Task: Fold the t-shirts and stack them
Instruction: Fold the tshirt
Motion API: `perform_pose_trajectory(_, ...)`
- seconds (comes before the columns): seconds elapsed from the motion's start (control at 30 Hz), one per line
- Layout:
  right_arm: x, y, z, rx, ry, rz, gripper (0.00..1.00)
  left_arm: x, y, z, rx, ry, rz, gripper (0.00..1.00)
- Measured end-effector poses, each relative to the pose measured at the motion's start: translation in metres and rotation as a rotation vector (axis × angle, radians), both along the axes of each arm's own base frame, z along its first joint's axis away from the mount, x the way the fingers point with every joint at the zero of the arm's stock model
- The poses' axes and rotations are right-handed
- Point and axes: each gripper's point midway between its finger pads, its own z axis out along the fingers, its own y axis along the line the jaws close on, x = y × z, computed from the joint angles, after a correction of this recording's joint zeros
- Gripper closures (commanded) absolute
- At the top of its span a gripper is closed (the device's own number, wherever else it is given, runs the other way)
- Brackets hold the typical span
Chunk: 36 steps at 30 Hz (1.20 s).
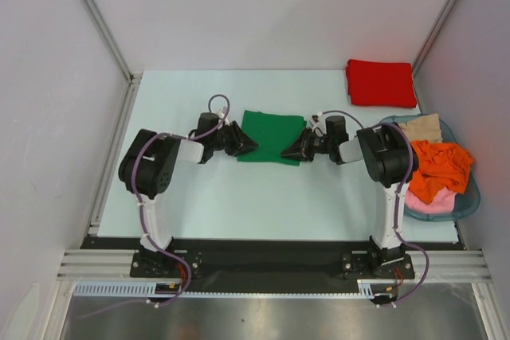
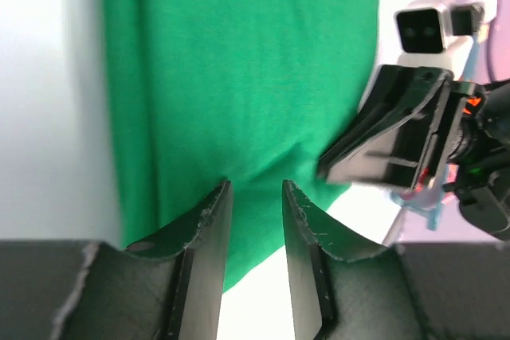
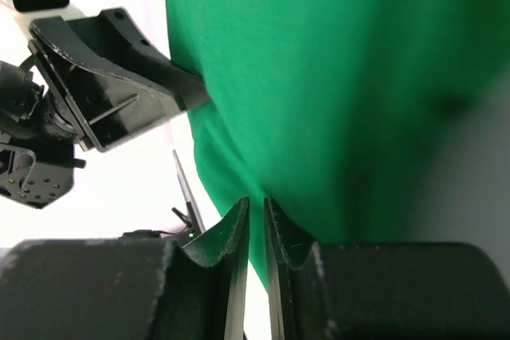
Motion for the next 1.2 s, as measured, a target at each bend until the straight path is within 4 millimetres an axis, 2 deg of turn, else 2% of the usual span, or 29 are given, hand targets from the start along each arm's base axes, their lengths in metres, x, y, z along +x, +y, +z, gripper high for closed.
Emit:
perform_pose_trajectory(0.2,0.002,-0.047,0.005,-0.044,-0.018,-0.073,0.82,0.000,0.039,0.012,0.081,-0.008,0.063,0.61)
perform_pose_trajectory(0.3,0.001,-0.052,0.025,-0.083,-0.057,-0.082,0.81,0.001,0.045,0.031,0.094,-0.039,0.082,0.60)
perform_pose_trajectory(0.37,-0.002,-0.042,0.044,-0.089,-0.099,-0.062,0.80,-0.001,0.037,0.044,0.086,-0.067,0.066,0.60)
perform_pose_trajectory(0.43,0.000,-0.018,0.067,-0.071,-0.161,-0.017,0.81,-0.002,0.023,0.053,0.073,-0.093,0.037,0.61)
perform_pose_trajectory(0.57,0.008,0.034,0.091,0.000,-0.241,0.062,0.81,-0.007,0.006,0.049,0.048,-0.081,0.013,0.63)
perform_pose_trajectory(0.63,0.003,0.057,0.083,0.028,-0.226,0.101,0.82,-0.010,0.012,0.039,0.066,-0.063,0.046,0.62)
perform_pose_trajectory(0.7,0.000,0.071,0.058,0.043,-0.179,0.125,0.83,-0.019,0.026,0.028,0.103,-0.037,0.097,0.62)
perform_pose_trajectory(0.77,-0.007,0.075,0.027,0.042,-0.096,0.132,0.83,-0.026,0.038,0.027,0.138,-0.022,0.135,0.62)
perform_pose_trajectory(0.8,-0.012,0.074,0.010,0.040,-0.050,0.130,0.83,-0.026,0.043,0.032,0.151,-0.029,0.150,0.61)
perform_pose_trajectory(0.83,-0.018,0.071,0.002,0.053,-0.014,0.134,0.83,-0.025,0.047,0.039,0.158,-0.050,0.162,0.61)
perform_pose_trajectory(0.93,-0.021,0.064,0.007,0.079,-0.023,0.129,0.83,-0.016,0.052,0.067,0.155,-0.122,0.186,0.61)
perform_pose_trajectory(1.03,-0.018,0.049,0.016,0.069,-0.025,0.103,0.80,-0.007,0.048,0.085,0.131,-0.168,0.179,0.60)
perform_pose_trajectory(1.13,-0.008,0.030,0.037,0.044,-0.064,0.069,0.79,-0.001,0.033,0.085,0.108,-0.168,0.133,0.61)
perform_pose_trajectory(1.2,-0.001,0.020,0.054,0.039,-0.107,0.053,0.79,0.005,0.015,0.076,0.100,-0.156,0.092,0.61)
